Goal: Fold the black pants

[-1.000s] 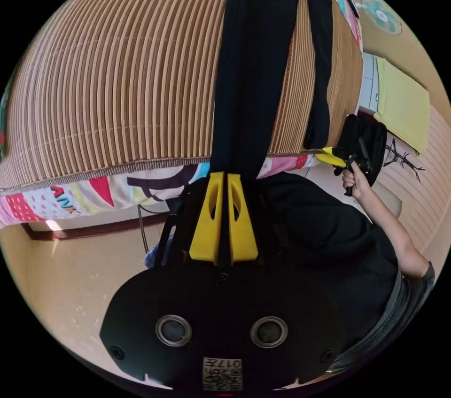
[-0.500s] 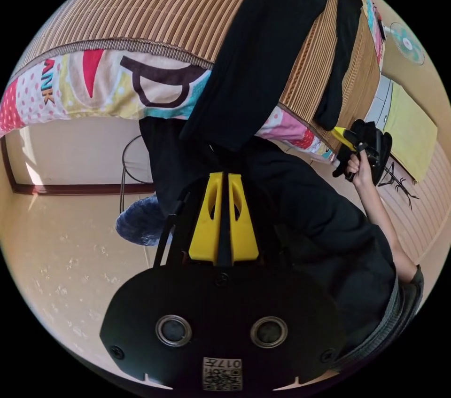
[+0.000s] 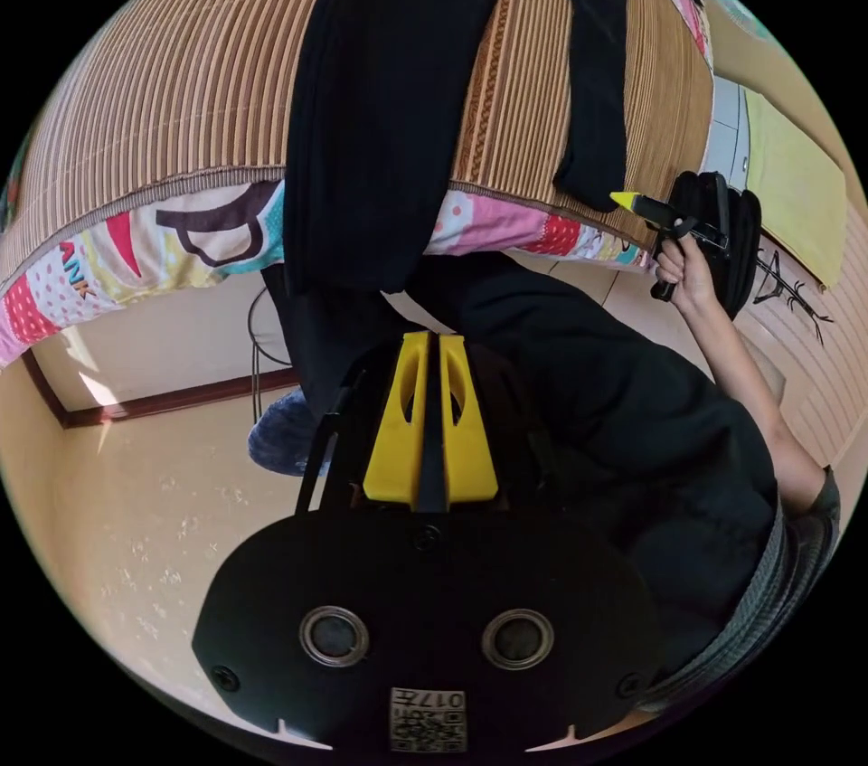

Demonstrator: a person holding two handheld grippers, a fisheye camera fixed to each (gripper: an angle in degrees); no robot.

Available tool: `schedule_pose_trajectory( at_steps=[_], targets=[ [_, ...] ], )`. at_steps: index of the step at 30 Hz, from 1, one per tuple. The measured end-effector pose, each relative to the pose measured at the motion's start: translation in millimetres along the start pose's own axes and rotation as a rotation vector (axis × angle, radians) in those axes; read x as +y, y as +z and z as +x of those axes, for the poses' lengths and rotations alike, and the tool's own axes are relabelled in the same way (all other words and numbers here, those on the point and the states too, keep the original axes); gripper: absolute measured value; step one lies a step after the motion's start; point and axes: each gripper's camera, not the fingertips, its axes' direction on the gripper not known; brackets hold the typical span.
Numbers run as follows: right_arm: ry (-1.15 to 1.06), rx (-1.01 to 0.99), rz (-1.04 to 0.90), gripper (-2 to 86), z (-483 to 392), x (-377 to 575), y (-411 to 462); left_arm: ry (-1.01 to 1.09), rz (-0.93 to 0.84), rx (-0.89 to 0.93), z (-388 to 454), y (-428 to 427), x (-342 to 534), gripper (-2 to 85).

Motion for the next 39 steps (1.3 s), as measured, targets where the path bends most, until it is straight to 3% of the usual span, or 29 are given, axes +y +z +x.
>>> schedule_pose_trajectory(
  at_steps=[2, 4, 6, 8, 10, 14, 19, 24, 28, 32, 34, 37, 39],
  targets=[
    [-0.103, -0.578, 0.101, 2.7, 16, 16, -19, 0.014, -0.004, 0.006, 5, 2, 0, -0.1],
    [-0.116, -0.815, 0.158, 2.4, 30, 27, -27, 0.006, -0.011, 0.012, 7, 5, 2, -0.1],
    [-0.025, -0.672, 0.159, 2.3, 41, 38, -35, -0.02, -0.027, 0.012, 6, 10, 6, -0.1],
    [0.208, -0.221, 0.069, 2.1, 57, 49, -38, -0.034, -0.04, 0.011, 6, 14, 10, 0.1],
    [0.275, -0.069, 0.059, 2.1, 64, 54, -45, -0.053, -0.053, 0.013, 5, 18, 13, 0.5],
    [0.178, 0.011, 0.036, 2.0, 42, 51, -51, -0.078, -0.015, 0.055, 15, 9, 16, 5.2],
    [-0.06, 0.004, -0.05, 2.3, -13, 29, -37, 0.049, 0.158, 0.146, 67, -30, 4, 9.4],
    [-0.171, -0.031, -0.163, 2.1, -45, -5, -9, 0.314, 0.261, 0.023, 167, -68, -24, 13.5],
    [-0.233, -0.038, -0.237, 1.3, -61, -32, 18, 0.405, 0.227, -0.182, 216, -65, -46, 14.2],
    [-0.226, -0.093, -0.248, 1.0, -55, -53, 33, 0.435, 0.063, -0.399, 234, -26, -67, 14.2],
    [-0.22, -0.185, -0.24, 1.0, -48, -60, 35, 0.424, -0.003, -0.435, 231, -8, -70, 12.5],
    [-0.176, -0.328, -0.291, 0.9, -25, -71, 42, 0.415, 0.05, -0.482, 226, -1, -58, 5.0],
    [-0.138, -0.262, -0.324, 0.9, -7, -77, 41, 0.434, 0.08, -0.398, 218, 2, -49, 1.9]
  ],
)
